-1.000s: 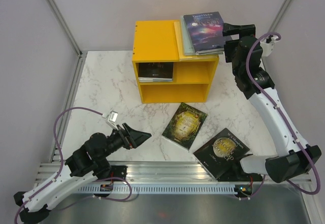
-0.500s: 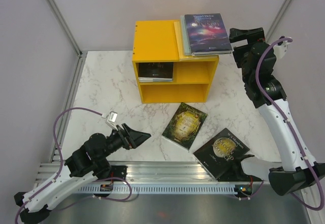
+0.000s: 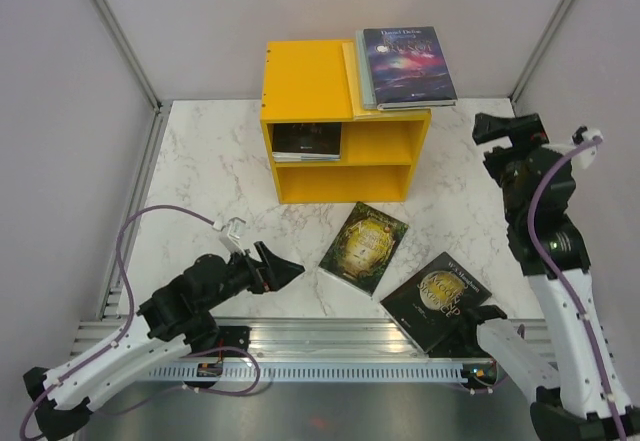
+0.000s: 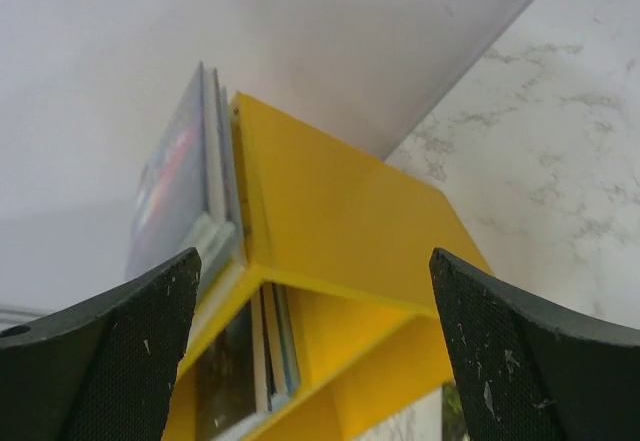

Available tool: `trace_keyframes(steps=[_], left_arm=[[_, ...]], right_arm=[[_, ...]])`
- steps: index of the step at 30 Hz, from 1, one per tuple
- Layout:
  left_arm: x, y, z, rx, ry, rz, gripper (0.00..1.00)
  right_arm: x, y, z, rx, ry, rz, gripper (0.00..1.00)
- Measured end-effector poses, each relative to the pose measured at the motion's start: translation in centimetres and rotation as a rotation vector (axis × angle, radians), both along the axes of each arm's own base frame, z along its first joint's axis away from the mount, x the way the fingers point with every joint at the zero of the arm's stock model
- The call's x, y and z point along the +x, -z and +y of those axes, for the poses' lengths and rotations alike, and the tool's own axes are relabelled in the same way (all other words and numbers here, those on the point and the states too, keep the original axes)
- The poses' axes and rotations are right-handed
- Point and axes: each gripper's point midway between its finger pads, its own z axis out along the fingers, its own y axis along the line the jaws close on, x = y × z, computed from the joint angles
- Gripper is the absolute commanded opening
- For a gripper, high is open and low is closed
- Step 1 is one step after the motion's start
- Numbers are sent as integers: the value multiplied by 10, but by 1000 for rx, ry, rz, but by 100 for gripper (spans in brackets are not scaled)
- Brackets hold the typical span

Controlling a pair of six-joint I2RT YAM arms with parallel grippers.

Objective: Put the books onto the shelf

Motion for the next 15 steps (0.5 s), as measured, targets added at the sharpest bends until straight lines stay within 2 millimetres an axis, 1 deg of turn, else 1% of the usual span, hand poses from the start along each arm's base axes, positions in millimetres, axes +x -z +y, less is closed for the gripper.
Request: trace_keyframes(steps=[1,2,3,4,5,7,8,9,10,12,13,15], left_arm=[[2,7,-2,32,2,16,100],[5,19,-6,80,6,41,100],[6,24,-7,100,8,53,100],[7,32,-9,134,11,71,100],[10,41,-12,176,15,93,100],[15,56,-18,249,22,127,100],[18,63,-20,282,25,142,100],[20,69,-22,313,27,153,100],[24,73,-24,340,24,157,100],[33,77,-28,381,18,157,100],[38,77,-32,390,19,153,100],[53,76,-40,410,13,145,100]], right_arm=[[-12,9,0,-6,-10,0,98],[-21,19,1,-6,-24,4,98],[-30,35,2,-7,-40,20,98],[-35,53,6,-5,-65,33,98],[-38,80,10,-3,-95,71,96],[-42,159,24,12,-164,202,94],[-49,205,31,26,-201,300,94],[-60,250,38,43,-236,405,94],[-73,289,44,62,-266,492,94],[-99,336,53,88,-314,615,94],[-102,343,59,103,-335,610,94],[-99,333,71,120,-386,557,94]])
